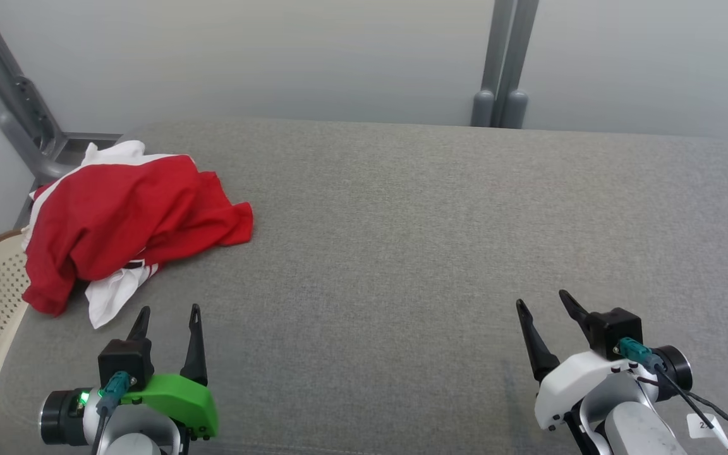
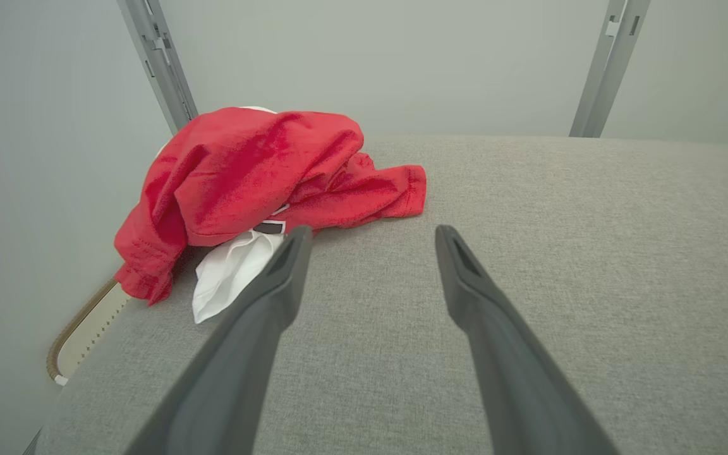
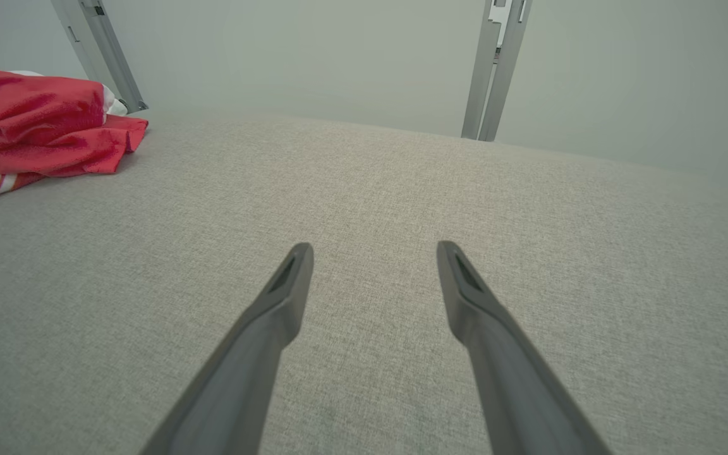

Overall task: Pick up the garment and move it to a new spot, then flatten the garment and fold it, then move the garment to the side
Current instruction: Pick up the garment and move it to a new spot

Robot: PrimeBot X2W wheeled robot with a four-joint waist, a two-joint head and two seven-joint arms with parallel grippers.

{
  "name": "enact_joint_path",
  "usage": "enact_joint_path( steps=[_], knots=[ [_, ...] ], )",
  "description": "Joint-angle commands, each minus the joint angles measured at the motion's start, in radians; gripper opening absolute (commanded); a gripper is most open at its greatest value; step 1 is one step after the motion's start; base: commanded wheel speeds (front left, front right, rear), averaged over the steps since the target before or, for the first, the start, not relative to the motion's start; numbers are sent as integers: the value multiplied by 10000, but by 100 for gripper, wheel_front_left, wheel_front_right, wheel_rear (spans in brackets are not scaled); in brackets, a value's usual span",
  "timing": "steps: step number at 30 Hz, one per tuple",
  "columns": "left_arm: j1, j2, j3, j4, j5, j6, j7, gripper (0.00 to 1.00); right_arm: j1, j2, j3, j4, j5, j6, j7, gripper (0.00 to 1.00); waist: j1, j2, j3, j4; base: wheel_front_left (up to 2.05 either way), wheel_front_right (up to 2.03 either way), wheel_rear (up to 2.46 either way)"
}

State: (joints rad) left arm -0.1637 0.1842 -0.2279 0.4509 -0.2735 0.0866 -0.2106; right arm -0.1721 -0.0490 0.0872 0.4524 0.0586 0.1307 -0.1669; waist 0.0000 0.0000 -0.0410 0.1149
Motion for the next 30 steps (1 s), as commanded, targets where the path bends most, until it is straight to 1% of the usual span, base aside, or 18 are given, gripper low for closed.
enact_joint_path(
  steps=[1, 7, 13, 17, 18, 19, 22, 24, 30],
  knots=[
    [103, 113, 32, -54, -62, -3, 24, 100, 78, -25, 9, -29, 25, 1, -57, 100, 0, 0, 18, 513, 0, 0, 0],
    [187, 202, -6, -158, -129, -18, 121, 100, 136, -22, 117, 7, 222, 1, -131, 100, 0, 0, 44, 1500, 0, 0, 0],
    [513, 180, 204, -425, -454, -13, -38, 100, 144, -28, 466, 64, 399, 1, -192, 100, 0, 0, 10, 2232, 0, 0, 0],
    [633, 114, 232, -552, -696, -122, -15, 100, 114, -31, 426, 112, 443, 1, -222, 100, 0, 0, 6, 2702, 0, 0, 0],
    [633, 114, 232, -552, -696, -122, -15, 100, 114, -31, 426, 112, 443, 1, -222, 100, 0, 0, 6, 2702, 0, 0, 0],
    [651, 124, 237, -607, -752, -157, -10, 100, 100, -30, 379, 133, 429, 1, -238, 100, 0, 0, 10, 2923, 0, 0, 0],
    [668, 153, 244, -663, -819, -179, 4, 100, 56, -30, 401, 157, 474, 1, -236, 100, 0, 0, 11, 3168, 0, 0, 0],
    [675, 179, 252, -712, -802, -96, -14, 100, 6, -31, 394, 180, 460, 1, -229, 100, 0, 0, 24, 3273, 0, 0, 0],
    [704, 178, 284, -773, -819, 9, -151, 100, -132, -30, 479, 238, 513, 1, -238, 100, 0, 0, 54, 3330, 0, 0, 0]
  ],
)
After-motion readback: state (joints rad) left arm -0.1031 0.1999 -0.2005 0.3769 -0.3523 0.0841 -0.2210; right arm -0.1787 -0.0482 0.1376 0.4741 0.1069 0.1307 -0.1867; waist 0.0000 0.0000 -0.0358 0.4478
